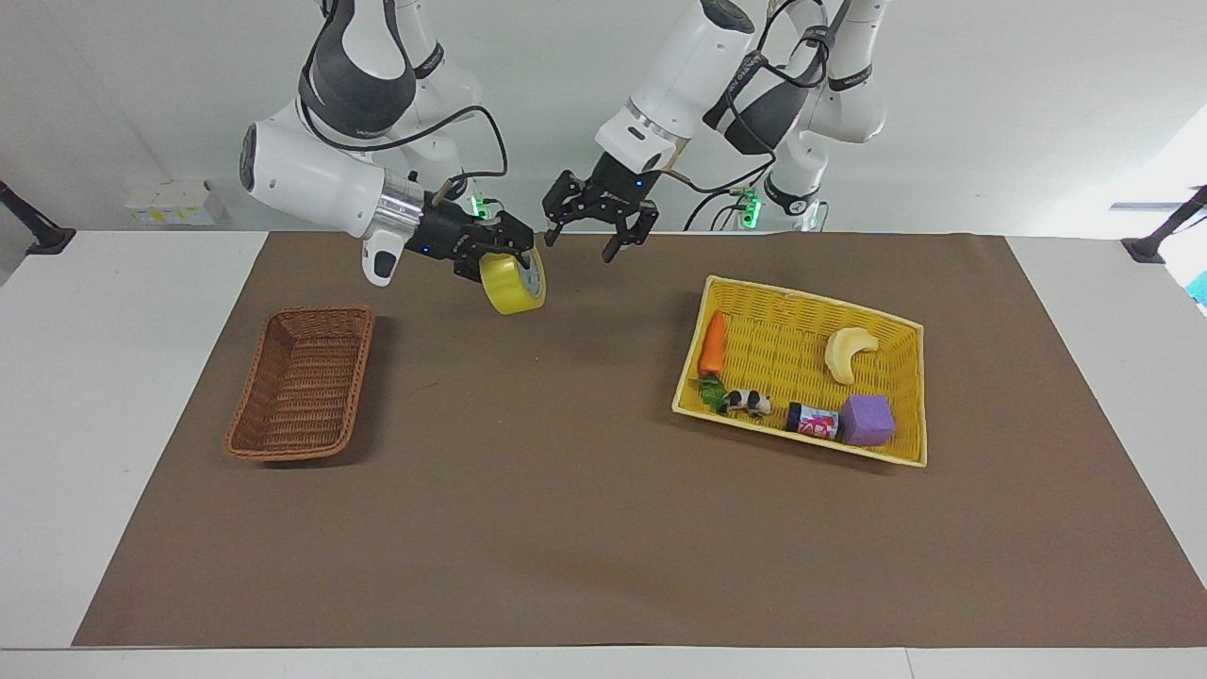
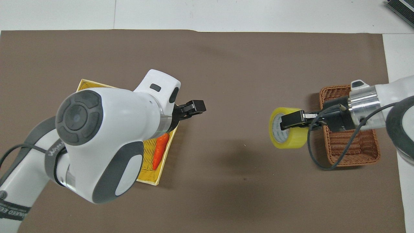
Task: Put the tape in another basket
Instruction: 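Lower the tape into the wicker basket while the left gripper withdraws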
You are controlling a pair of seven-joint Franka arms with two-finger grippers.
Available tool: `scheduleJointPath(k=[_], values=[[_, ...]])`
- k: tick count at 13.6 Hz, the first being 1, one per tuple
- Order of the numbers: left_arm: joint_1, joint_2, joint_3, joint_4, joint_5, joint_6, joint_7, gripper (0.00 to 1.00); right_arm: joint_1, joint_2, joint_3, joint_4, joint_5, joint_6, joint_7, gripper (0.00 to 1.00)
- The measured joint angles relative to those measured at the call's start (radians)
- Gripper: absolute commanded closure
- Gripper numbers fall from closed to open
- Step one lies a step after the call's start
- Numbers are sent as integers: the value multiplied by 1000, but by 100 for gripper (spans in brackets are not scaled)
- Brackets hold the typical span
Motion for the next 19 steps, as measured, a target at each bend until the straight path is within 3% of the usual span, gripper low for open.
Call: scheduleJointPath(k=[5,11,15,19], values=[[161,4,3,-1,45,-14,19,0,-138,-2,-5,-2,-427,-30,-176,100],[288,3,4,1,62,-29,368,0,-174,39,-2,-20,-701,174,-191,100],[360,-8,3,38,63,-174,510,0,-141,150,4,-26,-859,379,-191,100],[463,-22,4,146,80,-426,752,0,-131,188,4,-26,-979,407,-191,100]])
